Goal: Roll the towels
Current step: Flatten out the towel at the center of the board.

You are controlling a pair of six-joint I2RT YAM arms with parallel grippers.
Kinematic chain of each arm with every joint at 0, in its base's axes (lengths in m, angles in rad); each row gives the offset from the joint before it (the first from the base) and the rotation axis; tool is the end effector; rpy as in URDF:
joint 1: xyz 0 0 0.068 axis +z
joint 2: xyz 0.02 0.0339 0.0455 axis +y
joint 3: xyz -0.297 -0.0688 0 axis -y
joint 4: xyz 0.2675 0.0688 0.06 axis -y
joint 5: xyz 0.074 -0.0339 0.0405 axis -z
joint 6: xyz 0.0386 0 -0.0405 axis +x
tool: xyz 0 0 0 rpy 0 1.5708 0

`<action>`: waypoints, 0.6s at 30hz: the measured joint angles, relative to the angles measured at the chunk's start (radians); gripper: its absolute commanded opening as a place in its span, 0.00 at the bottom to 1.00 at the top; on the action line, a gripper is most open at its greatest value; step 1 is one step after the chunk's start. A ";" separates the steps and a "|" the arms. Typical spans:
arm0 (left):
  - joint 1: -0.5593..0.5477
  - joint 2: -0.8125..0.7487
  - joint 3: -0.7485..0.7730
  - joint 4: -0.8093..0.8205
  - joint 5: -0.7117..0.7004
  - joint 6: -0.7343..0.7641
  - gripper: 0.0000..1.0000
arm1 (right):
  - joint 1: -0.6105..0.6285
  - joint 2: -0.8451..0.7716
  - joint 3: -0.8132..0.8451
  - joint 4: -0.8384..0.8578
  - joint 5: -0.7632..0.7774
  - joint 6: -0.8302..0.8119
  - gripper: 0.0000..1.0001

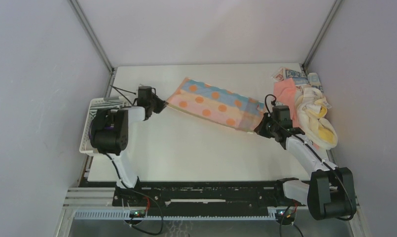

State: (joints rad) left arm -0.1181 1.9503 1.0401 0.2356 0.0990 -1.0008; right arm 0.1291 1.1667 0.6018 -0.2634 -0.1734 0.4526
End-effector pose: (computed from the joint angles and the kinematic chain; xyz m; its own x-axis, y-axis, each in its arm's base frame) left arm 0.4259 -0.0544 0.1447 -0.4979 -0.7846 -0.3695 -0.4175 0.5903 -0.6908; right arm 0.2342 0.0371 0.2115 -0.7631 0.3353 -0.5525 0.1014 0.9064 0.4100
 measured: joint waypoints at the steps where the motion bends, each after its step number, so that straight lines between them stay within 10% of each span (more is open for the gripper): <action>1: 0.012 -0.044 -0.023 -0.021 -0.010 0.006 0.00 | -0.010 -0.004 0.003 -0.012 0.009 0.000 0.00; 18: 0.025 -0.783 -0.144 -0.359 -0.195 0.153 0.00 | -0.075 -0.078 0.265 -0.096 -0.002 0.004 0.00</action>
State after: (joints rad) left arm -0.0933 1.1671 0.8959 -0.1234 -0.0959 -0.8482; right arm 0.0540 1.0885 0.8665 -0.3595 -0.1757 0.4564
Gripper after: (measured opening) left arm 0.022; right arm 0.010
